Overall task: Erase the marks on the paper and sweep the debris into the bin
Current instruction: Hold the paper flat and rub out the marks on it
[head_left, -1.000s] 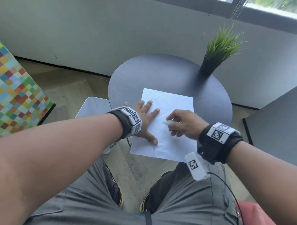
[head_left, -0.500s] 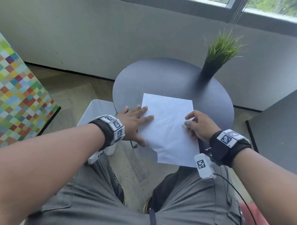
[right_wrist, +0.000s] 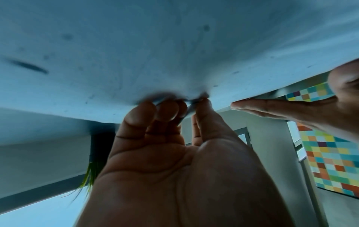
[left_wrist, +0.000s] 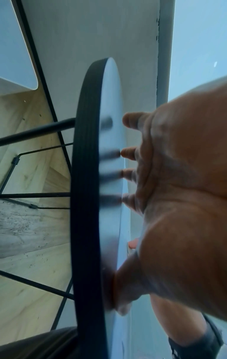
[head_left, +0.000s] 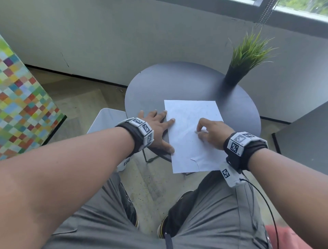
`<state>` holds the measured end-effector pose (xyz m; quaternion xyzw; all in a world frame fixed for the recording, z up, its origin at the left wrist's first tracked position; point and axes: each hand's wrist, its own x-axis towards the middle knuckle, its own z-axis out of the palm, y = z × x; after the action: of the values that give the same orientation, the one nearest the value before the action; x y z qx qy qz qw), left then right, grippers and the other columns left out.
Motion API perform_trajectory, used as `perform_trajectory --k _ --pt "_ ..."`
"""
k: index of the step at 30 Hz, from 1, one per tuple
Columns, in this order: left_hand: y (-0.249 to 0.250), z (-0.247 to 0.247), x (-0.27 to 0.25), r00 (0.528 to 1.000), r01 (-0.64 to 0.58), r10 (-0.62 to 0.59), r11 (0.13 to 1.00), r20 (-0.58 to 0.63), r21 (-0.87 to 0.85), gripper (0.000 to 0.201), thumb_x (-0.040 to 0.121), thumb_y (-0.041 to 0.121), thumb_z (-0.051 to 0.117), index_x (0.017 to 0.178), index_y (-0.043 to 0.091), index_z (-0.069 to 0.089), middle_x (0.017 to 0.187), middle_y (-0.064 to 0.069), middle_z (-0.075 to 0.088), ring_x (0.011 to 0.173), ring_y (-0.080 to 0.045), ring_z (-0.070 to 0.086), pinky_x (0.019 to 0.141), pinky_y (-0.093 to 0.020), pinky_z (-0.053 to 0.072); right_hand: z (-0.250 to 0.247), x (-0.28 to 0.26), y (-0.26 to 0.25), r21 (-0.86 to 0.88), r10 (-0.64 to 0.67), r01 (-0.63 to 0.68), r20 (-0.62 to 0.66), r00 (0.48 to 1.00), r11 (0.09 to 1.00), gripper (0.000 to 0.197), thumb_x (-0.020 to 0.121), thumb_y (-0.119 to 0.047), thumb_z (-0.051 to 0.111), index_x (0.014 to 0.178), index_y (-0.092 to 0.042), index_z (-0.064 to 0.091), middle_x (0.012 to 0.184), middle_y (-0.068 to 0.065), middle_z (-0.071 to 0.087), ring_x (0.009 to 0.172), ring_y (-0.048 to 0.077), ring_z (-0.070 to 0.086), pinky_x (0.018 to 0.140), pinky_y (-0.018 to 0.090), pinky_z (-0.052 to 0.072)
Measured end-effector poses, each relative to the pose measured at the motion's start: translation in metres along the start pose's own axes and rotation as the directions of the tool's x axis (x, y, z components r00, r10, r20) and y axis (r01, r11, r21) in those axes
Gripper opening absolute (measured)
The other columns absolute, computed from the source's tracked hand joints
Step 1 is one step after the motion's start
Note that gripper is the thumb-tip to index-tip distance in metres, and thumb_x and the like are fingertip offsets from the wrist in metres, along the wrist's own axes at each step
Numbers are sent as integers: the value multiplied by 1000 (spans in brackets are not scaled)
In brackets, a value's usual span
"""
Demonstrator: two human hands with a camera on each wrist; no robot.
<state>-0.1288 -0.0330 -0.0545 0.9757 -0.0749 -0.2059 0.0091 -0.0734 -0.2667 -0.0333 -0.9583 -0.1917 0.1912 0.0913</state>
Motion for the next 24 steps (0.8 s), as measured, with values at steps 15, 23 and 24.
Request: perform_trajectory --k 15,23,24 --pt "3 -6 4 999 -26 29 998 42 -54 121 52 95 51 150 44 2 161 15 -14 149 -25 -12 104 -77 8 -1 15 -45 -178 -260 274 98 961 945 11 96 -27 45 106 -26 51 100 7 63 91 29 57 77 38 48" --pt "13 -30 7 988 -71 70 998 136 -1 116 64 74 71 152 44 1 162 11 -11 147 -38 -5 109 -61 24 -3 21 -46 -304 -373 406 162 913 862 17 98 -25 40 113 -20 47 98 7 60 93 32 57 79 43 48" --pt "13 -31 7 988 -74 72 997 136 11 116 65 73 71 152 44 2 162 11 -10 147 -38 -4 108 -60 26 -5 27 -42 -305 -354 373 120 928 876 17 97 -24 40 112 -20 47 99 9 61 94 34 57 79 44 49"
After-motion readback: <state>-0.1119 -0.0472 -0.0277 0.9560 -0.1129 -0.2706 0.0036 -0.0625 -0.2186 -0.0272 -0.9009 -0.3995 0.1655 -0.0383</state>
